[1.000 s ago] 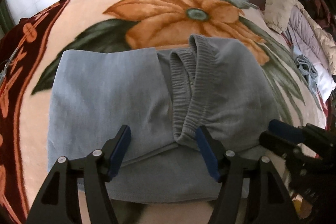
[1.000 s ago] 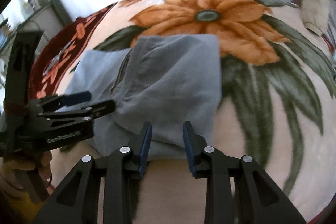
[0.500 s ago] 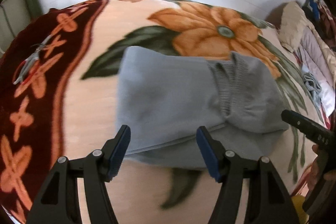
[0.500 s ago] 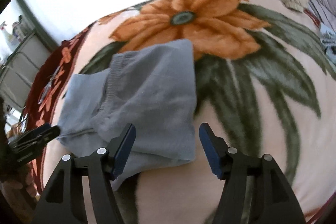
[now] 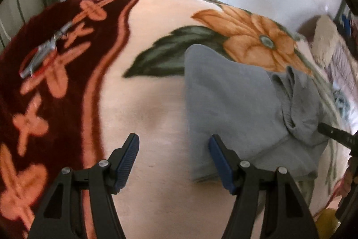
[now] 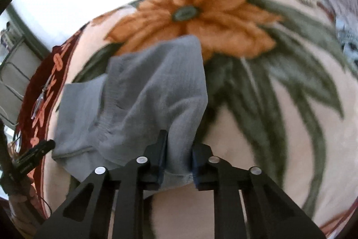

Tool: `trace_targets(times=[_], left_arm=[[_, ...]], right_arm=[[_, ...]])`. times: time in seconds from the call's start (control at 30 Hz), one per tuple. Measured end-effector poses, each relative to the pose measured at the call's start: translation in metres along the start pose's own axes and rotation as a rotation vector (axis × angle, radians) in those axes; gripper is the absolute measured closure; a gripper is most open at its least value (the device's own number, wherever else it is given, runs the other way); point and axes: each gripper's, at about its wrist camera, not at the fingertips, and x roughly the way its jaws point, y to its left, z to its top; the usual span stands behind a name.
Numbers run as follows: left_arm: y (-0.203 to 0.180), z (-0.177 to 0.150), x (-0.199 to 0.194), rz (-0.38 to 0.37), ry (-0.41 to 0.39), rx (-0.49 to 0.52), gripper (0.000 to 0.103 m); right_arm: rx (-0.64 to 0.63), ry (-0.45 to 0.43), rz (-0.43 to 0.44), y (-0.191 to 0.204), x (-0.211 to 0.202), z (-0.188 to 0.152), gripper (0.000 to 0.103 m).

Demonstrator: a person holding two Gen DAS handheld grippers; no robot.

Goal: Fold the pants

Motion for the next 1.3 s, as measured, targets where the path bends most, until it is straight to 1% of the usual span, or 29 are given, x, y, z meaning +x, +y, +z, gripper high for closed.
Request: trace_targets(times=[0.03,0.1,0.17,0.27,0.37,0.47,0.57,0.63,0.73,0.9,1.0,1.1,1.17,1.23,1.3], left_arm=[[0.007,-0.001,0.003,-0.038,0.019,-0.026,0.034],[0.014,0.0,0.005,-0.072,0.036,-0.037,0.034],[0.016,0.002,0.0,-0.068,0.025,-0.029,0.034],[0.018,0.004,-0.009,-0.041,0.003,-0.014,0.034],[0.024,0.005,-0.016,-0.044,-0.006,-0.014,0.034],[0.035,0.006,-0.018,-0.037,-0.006,-0.029,0.034],[0.046,0.005,-0.02,-0.026,-0.009,-0.049,0.034],[0.055,0.005,-0.021,-0.045,-0.01,-0.08,0.034],[0.066,0.005,-0.021,-0.051,-0.011,-0.112,0.034],[0.078,0.003,-0.018,-0.037,-0.008,-0.147,0.034],[0.082,0.002,-0.015,-0.035,-0.003,-0.164,0.034],[0.085,0.0,-0.012,-0.035,-0.008,-0.196,0.034],[0.085,-0.001,-0.009,-0.031,-0.01,-0.198,0.034],[0.084,-0.001,-0.006,-0.017,-0.006,-0.187,0.034],[0.082,-0.001,-0.006,-0.009,-0.011,-0.174,0.034]], right_arm=[[-0.014,-0.019,-0.004,0.006,-0.006,0.002,0.086],[-0.059,-0.05,-0.021,0.021,-0.017,0.006,0.088],[-0.11,-0.078,-0.026,0.039,-0.027,0.011,0.088],[-0.2,-0.121,-0.026,0.073,-0.039,0.017,0.088],[-0.316,-0.142,-0.034,0.113,-0.044,0.019,0.088],[-0.449,-0.141,-0.015,0.156,-0.041,0.014,0.088],[-0.549,-0.132,-0.008,0.191,-0.031,0.005,0.088],[-0.594,-0.109,0.006,0.211,-0.019,-0.001,0.088],[-0.648,-0.061,0.021,0.239,0.005,-0.013,0.088],[-0.708,0.044,0.049,0.267,0.046,-0.036,0.088],[-0.729,0.067,0.049,0.272,0.059,-0.046,0.088],[-0.719,0.067,0.065,0.271,0.06,-0.049,0.088],[-0.69,0.074,0.092,0.266,0.059,-0.047,0.087],[-0.654,0.083,0.133,0.264,0.056,-0.044,0.081],[-0.607,0.085,0.174,0.261,0.046,-0.041,0.079]])
